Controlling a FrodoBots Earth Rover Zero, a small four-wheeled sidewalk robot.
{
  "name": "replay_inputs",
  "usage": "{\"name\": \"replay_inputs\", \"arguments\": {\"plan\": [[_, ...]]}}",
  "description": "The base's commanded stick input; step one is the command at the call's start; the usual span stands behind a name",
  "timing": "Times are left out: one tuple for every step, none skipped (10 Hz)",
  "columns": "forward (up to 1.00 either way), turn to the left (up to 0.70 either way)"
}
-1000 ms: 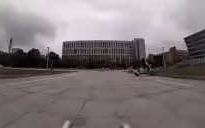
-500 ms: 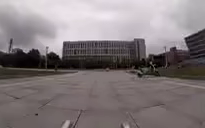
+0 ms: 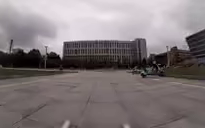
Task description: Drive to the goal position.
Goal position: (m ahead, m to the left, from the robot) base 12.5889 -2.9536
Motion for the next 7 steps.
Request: {"name": "replay_inputs", "arguments": {"plan": [[1.0, 0.0], [1.0, 0.0], [1.0, 0.0], [1.0, 0.0], [1.0, 0.0], [1.0, 0.0], [1.0, 0.0]]}}
